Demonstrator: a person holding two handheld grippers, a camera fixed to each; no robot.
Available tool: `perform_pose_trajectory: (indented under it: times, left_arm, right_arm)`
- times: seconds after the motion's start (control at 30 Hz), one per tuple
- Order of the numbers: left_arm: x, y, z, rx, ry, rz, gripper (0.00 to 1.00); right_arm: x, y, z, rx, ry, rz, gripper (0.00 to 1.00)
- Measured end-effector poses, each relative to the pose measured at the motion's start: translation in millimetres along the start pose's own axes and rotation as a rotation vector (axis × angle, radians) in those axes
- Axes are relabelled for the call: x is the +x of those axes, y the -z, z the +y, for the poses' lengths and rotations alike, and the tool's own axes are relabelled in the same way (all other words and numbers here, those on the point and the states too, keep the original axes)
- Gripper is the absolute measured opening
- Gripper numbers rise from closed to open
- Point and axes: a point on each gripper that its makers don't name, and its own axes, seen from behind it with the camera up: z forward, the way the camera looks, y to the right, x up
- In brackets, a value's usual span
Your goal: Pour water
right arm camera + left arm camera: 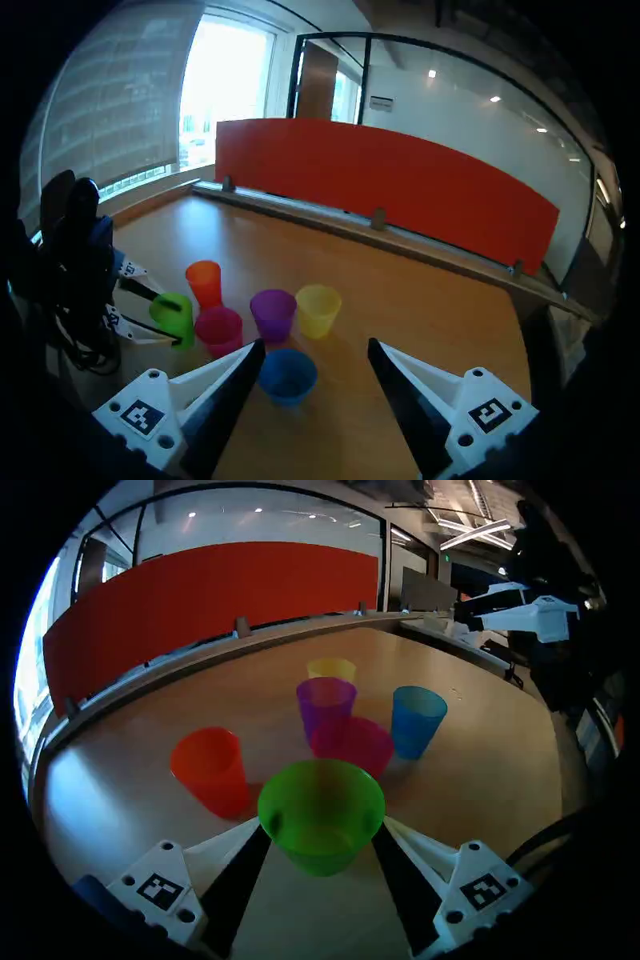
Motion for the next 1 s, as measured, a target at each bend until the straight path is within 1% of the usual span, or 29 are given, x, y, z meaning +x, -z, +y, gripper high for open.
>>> perform_pose_trajectory:
  times: [0.23,0.57,0.87,1.0]
  left_arm:
    - [21,20.2,-5.6,0.029,0.013,0.038,0.83]
    - [58,56.4,-12.6,0.083,0.030,0.095,0.83]
    - [80,89.2,-18.3,0.141,0.051,0.130,0.83]
    - [83,98.9,-20.6,0.166,0.053,0.122,0.83]
  right_arm:
    - [-1,-2.6,-2,0.003,-0.004,0.005,1.00]
    - [-8,-10.7,-5,0.013,-0.010,0.003,0.99]
    - [-22,-17.6,-6,0.025,-0.003,-0.016,0.99]
    - [-30,-21.5,-8,0.035,0.004,-0.028,0.99]
